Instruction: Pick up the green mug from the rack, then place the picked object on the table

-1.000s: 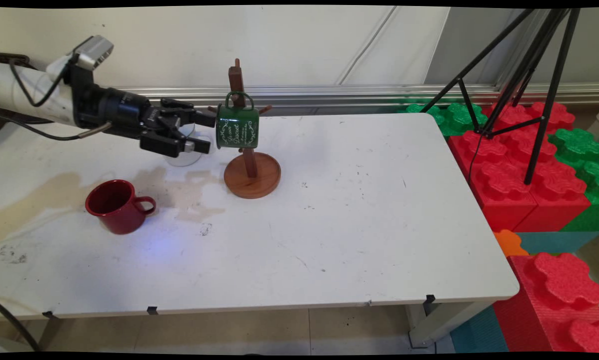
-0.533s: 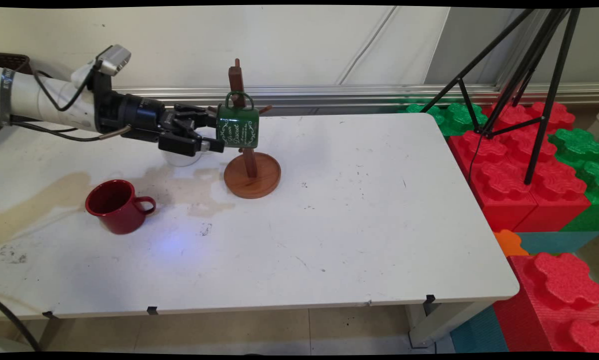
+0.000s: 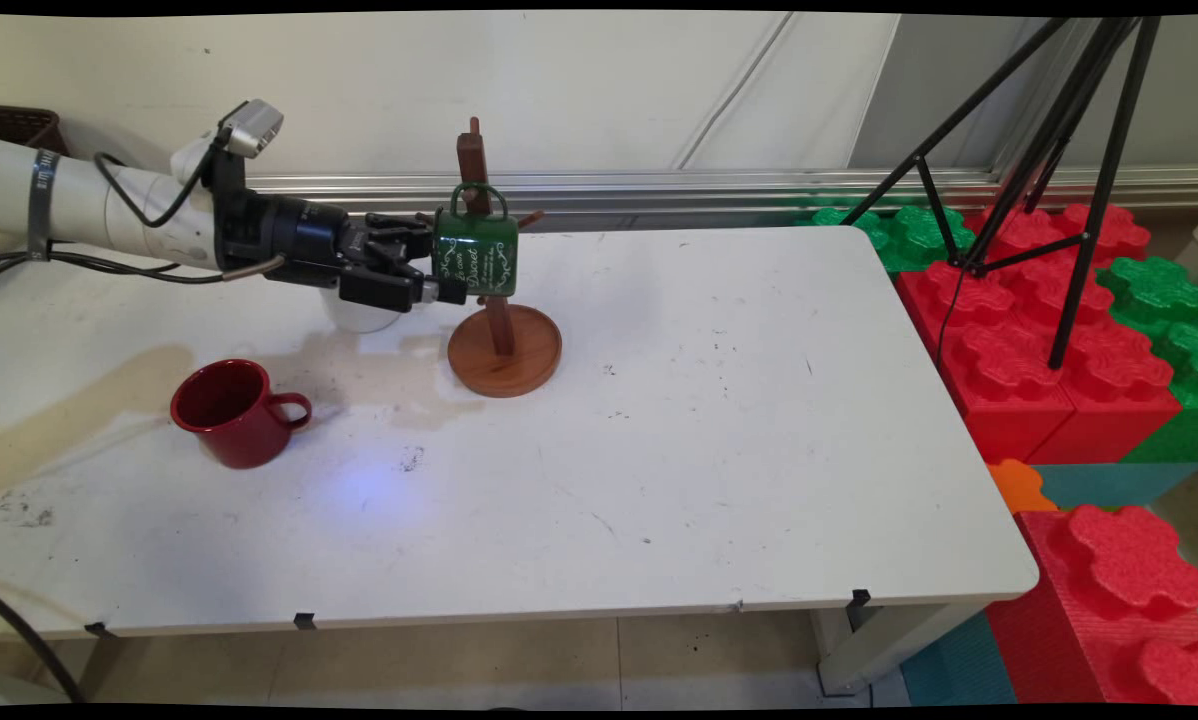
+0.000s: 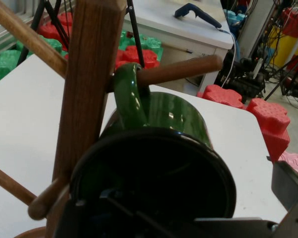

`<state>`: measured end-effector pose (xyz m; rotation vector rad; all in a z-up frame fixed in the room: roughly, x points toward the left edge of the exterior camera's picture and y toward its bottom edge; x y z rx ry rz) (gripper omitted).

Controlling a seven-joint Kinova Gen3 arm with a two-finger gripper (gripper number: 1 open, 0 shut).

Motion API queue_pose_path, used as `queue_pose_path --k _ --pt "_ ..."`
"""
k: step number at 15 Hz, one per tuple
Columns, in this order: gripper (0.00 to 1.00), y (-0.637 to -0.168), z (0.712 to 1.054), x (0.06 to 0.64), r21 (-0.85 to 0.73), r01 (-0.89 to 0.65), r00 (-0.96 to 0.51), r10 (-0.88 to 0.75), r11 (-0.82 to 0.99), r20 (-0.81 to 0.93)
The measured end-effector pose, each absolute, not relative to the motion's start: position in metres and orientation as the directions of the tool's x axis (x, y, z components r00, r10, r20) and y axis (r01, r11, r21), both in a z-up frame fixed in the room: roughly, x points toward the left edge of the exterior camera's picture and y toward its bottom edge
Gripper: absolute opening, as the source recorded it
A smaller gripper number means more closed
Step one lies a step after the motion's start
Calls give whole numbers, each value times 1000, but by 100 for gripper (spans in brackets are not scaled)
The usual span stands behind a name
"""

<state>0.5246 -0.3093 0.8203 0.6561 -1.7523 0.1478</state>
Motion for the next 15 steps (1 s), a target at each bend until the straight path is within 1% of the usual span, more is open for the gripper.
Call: queue_pose_path --k 4,5,15 --pt "100 -311 816 522 246 -499 -133 -354 831 926" --pt "0 -311 815 522 247 -498 -132 -354 831 926" --pt "0 -308 814 519 259 -488 -118 -356 834 927"
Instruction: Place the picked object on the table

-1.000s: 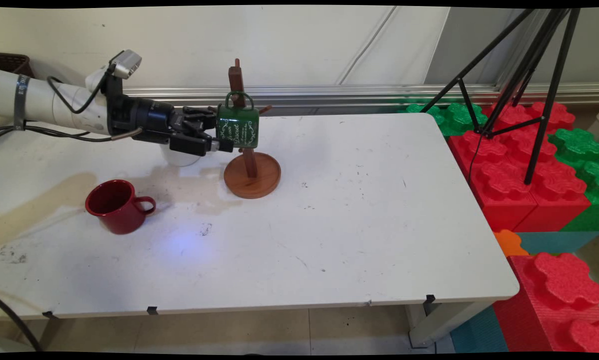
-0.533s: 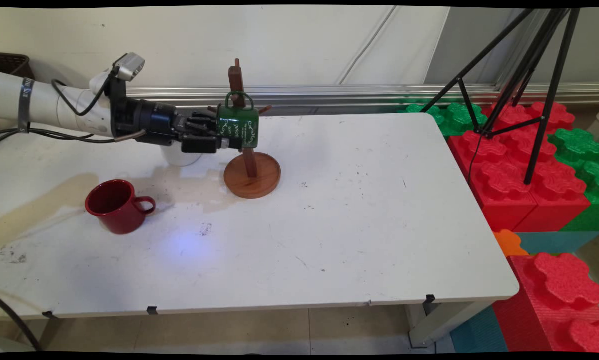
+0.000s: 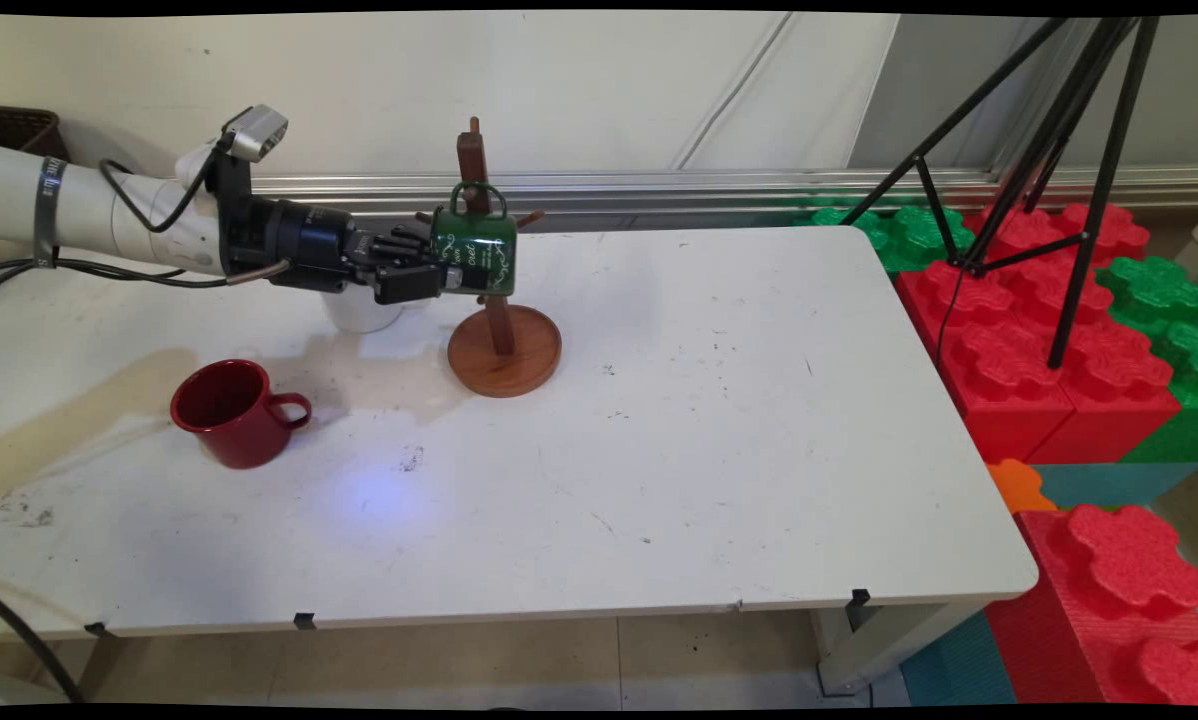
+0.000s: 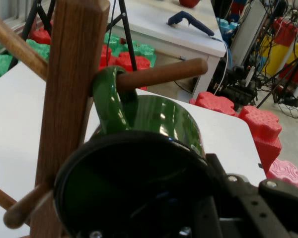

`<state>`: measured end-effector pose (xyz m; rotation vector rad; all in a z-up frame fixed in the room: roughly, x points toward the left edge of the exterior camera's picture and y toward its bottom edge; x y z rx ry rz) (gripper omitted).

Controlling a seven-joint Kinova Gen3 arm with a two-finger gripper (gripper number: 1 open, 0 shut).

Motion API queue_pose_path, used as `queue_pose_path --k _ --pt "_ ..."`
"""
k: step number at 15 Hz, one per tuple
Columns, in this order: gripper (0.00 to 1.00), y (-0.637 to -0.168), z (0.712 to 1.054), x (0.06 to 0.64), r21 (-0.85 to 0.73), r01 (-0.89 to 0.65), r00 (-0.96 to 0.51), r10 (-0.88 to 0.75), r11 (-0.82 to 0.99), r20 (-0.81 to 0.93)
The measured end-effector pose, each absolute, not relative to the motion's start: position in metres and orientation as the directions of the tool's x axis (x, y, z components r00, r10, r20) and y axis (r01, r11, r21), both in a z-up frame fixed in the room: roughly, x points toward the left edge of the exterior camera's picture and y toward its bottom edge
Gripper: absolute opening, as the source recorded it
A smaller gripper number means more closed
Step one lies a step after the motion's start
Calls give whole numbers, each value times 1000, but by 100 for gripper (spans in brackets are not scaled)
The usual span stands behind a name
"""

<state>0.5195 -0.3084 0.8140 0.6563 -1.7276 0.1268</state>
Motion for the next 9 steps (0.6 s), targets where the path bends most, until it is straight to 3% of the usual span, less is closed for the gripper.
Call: queue_pose_path --k 9 --pt "0 -303 822 519 247 -459 -117 -333 854 936"
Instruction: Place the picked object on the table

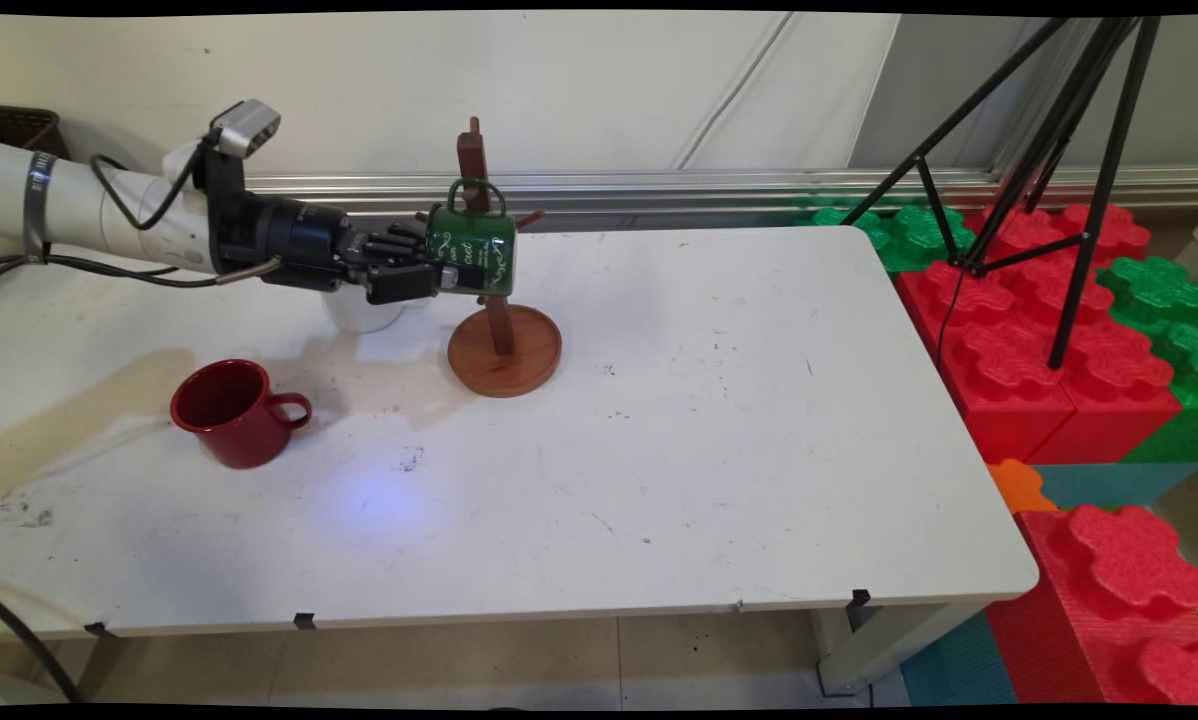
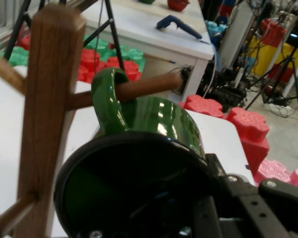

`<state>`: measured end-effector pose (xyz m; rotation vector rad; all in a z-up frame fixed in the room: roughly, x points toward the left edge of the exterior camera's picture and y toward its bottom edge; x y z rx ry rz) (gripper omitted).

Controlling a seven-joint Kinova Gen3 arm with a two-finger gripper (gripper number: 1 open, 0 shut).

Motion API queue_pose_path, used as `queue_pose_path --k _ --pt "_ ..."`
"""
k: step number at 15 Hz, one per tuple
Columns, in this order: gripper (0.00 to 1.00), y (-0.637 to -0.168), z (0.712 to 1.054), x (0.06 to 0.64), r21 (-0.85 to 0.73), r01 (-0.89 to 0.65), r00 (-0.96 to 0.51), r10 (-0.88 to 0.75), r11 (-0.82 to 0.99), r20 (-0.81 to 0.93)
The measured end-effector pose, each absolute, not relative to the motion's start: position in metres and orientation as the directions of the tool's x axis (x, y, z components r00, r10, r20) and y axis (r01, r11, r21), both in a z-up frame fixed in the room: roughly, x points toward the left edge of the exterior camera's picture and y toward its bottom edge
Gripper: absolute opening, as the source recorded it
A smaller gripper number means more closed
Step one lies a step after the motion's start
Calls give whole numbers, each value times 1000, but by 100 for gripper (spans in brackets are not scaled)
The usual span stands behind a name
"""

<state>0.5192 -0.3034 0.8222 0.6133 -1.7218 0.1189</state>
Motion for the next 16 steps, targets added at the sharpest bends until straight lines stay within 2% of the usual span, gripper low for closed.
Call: queue_pose_path --k 16 --pt "0 -264 861 526 137 -350 -187 -212 927 959"
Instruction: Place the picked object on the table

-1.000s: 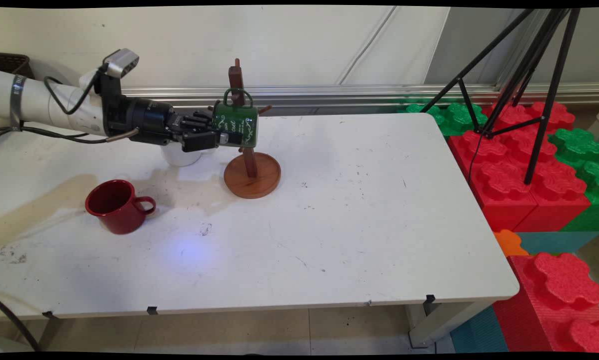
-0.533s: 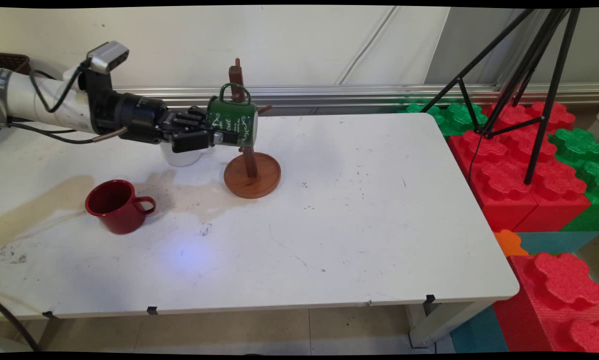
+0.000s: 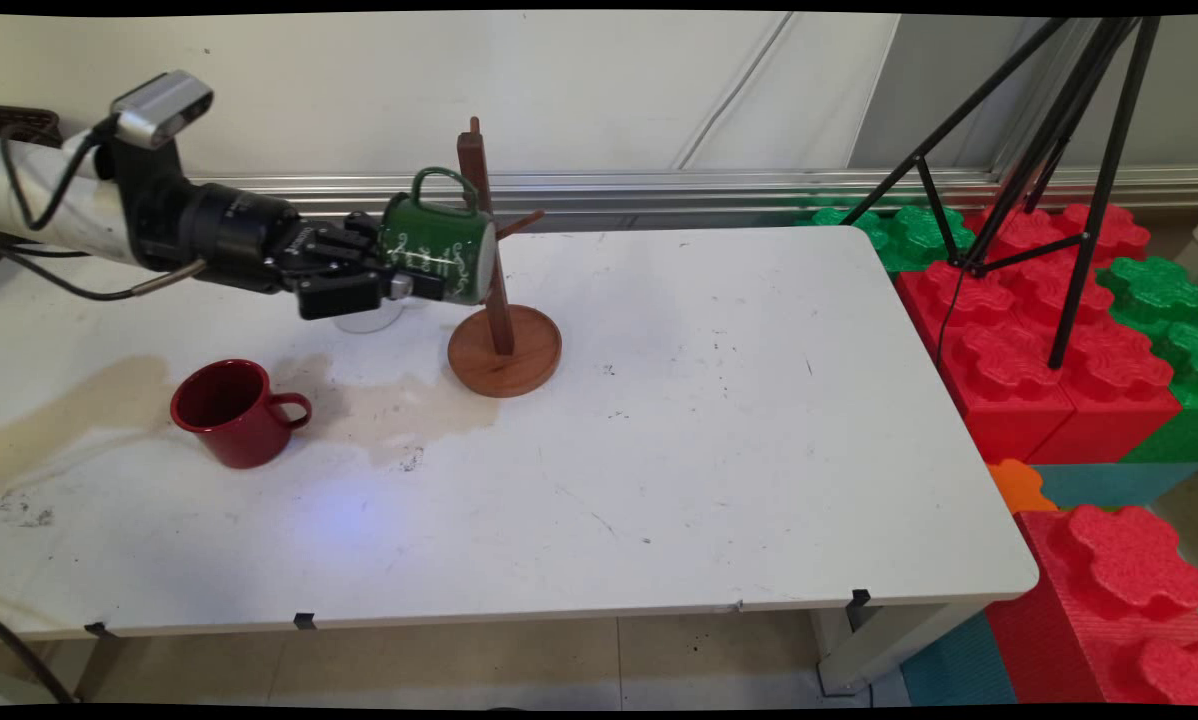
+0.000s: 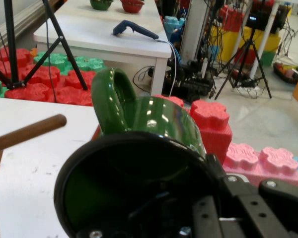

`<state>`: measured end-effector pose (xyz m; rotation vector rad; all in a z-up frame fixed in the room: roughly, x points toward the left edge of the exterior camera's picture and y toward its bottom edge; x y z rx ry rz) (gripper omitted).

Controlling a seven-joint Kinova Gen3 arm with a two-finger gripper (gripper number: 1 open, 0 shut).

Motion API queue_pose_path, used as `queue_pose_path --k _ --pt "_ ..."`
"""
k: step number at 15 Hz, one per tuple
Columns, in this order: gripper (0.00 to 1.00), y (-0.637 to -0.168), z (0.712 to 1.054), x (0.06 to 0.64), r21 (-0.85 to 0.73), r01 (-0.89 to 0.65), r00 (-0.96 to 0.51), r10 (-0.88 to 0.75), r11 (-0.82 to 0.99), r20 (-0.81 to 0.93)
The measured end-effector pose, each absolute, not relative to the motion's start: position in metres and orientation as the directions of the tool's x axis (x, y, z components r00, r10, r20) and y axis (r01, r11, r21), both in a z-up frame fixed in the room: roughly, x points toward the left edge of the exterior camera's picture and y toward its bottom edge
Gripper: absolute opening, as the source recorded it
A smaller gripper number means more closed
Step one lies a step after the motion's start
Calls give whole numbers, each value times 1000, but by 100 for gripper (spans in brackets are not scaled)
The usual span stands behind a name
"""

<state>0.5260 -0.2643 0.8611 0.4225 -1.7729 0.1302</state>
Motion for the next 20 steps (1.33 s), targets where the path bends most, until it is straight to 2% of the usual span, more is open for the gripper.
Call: queue_pose_path --k 10,20 --pt "0 -236 875 578 23 -380 -343 -164 925 925" --pt "0 -230 880 635 -132 -405 -539 -120 905 834"
